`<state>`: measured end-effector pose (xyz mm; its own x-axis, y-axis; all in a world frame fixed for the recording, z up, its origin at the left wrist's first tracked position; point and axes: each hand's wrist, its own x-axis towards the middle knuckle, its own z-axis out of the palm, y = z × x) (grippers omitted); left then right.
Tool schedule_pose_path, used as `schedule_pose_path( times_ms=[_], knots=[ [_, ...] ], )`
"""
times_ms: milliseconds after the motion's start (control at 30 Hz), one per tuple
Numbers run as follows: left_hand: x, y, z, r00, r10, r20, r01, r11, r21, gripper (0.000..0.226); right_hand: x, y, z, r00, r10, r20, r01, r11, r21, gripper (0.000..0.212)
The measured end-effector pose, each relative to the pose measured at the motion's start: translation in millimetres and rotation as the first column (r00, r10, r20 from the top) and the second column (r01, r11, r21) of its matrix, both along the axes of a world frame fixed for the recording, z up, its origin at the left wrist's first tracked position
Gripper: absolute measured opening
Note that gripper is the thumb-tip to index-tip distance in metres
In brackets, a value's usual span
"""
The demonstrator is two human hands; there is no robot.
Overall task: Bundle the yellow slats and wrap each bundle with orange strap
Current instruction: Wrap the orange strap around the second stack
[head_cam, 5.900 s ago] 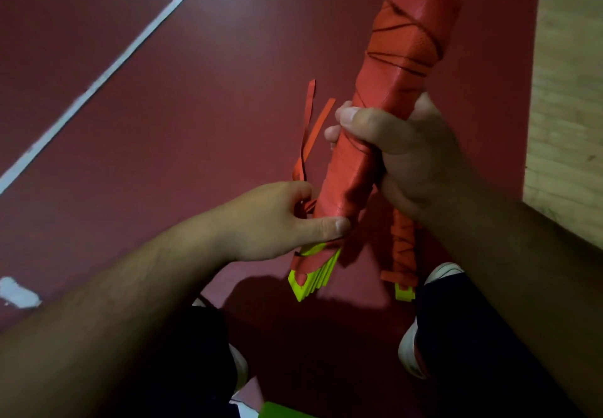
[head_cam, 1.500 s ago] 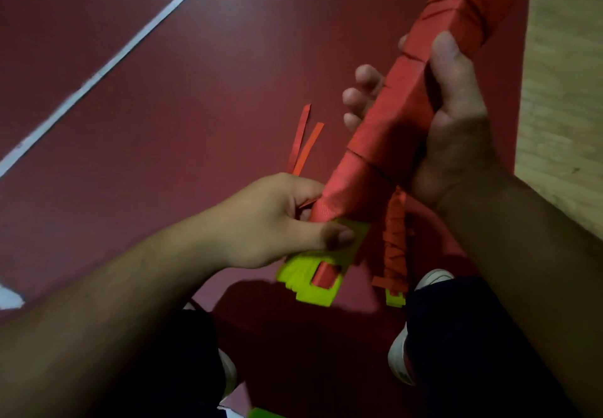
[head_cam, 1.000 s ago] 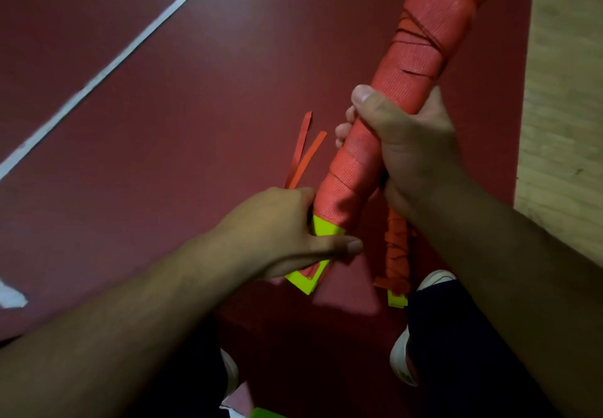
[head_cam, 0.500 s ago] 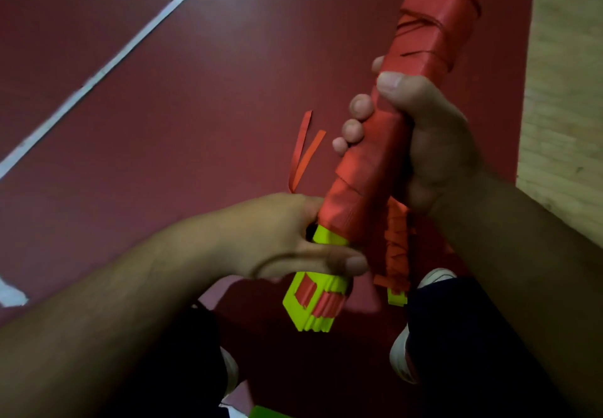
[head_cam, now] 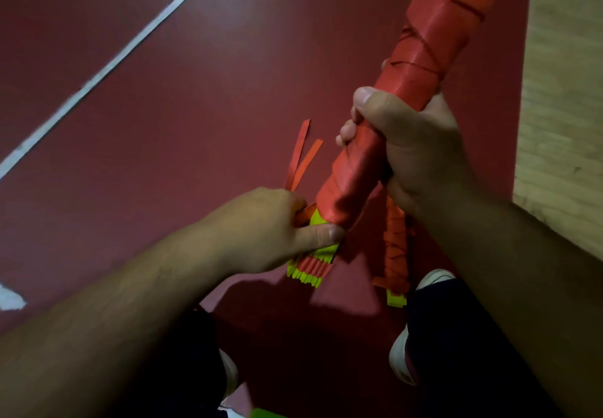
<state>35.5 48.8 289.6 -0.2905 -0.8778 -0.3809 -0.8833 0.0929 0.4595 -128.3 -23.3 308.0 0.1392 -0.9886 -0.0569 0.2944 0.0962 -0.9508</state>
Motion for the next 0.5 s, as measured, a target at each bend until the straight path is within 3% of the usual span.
schedule_pose_path(
  times_ms=[233, 300, 400, 500],
  knots=[
    [-16.3, 9.6, -14.5, 0.981, 0.077, 0.178, -0.05, 0.987, -0.154, 0.085, 4.6, -0.2, -1.2, 0.986, -0.122, -0.112, 0.121, 0.993, -0.013, 0.042],
    [-21.1, 11.3, -15.4, 0.969, 0.124, 0.215, -0.079, 0.975, -0.207, 0.083, 4.1, 0.7, -1.2, 0.984, -0.129, -0.12, 0.128, 0.992, -0.012, 0.044],
    [-18.8, 6.7, -16.5, 0.976, 0.137, 0.171, -0.091, 0.963, -0.254, 0.074, 3.3, 1.4, -0.4, 0.991, -0.104, -0.083, 0.104, 0.995, -0.004, 0.042],
    [-14.1, 2.7, -14.3, 0.984, 0.177, 0.028, -0.166, 0.961, -0.222, 0.056, 1.7, -0.5, 2.6, 0.999, -0.048, 0.0, 0.048, 0.999, 0.011, 0.036]
  ],
)
